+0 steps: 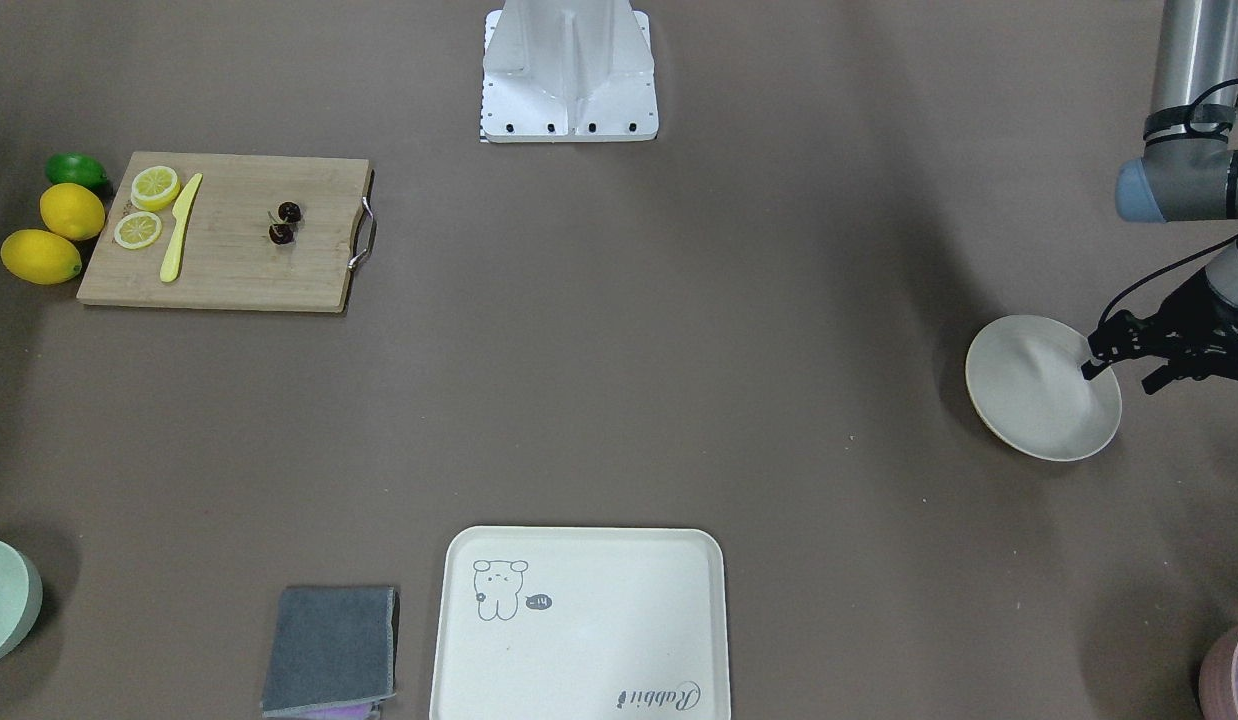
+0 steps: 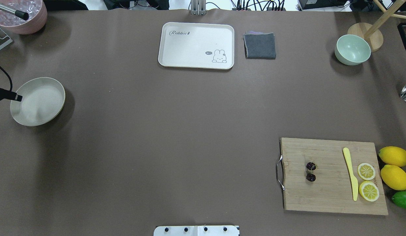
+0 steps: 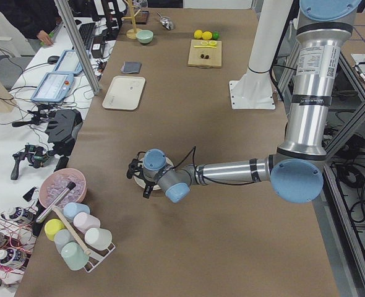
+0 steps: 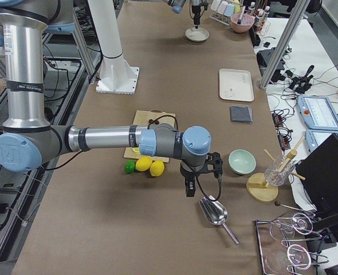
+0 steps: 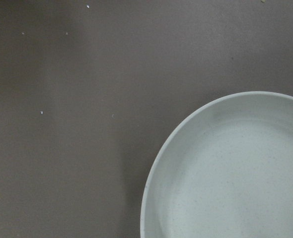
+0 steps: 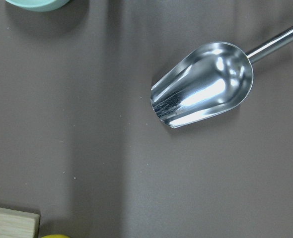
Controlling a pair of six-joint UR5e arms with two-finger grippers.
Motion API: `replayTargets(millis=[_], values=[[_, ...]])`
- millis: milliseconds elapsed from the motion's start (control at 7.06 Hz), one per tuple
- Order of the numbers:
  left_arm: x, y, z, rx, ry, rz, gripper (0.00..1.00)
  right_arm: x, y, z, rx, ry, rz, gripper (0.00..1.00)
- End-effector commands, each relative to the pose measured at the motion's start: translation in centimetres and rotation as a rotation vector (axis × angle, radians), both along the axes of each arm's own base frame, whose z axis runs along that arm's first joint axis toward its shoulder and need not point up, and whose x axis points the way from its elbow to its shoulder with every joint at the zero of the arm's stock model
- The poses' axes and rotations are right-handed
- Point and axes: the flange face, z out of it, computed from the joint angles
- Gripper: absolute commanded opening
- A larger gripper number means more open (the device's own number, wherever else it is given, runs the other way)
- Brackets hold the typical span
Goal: Place red cherry on plate
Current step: 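Reach the left gripper down to the rim of the white plate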
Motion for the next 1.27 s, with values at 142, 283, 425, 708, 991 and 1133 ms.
replayTargets(millis=[142,283,425,708,991,1133], values=[[0.2,0.2,1.1,-0.019,-0.010,0.005,0.78,0.0,0.1,0.0,-0.005,-0.001,0.005,1.00],[0.5,0.2,1.0,-0.018,-0.009,0.009,0.65,0.0,0.1,0.0,-0.005,-0.001,0.005,1.00],[0.6,0.1,1.0,-0.019,-0.010,0.011,0.40,0.0,0.1,0.0,-0.005,-0.001,0.005,1.00],[1.4,0.4,1.0,-0.021,-0.012,0.027,0.00,0.0,0.1,0.0,-0.005,-0.001,0.005,1.00],[1.4,-0.4,0.2,-0.018,-0.002,0.020,0.00,0.0,0.2,0.1,-0.007,-0.001,0.005,1.00],[-0.7,-1.9,-0.4,-0.052,0.001,-0.016,0.00,0.0,0.1,-0.1,-0.004,-0.003,0.005,1.00]])
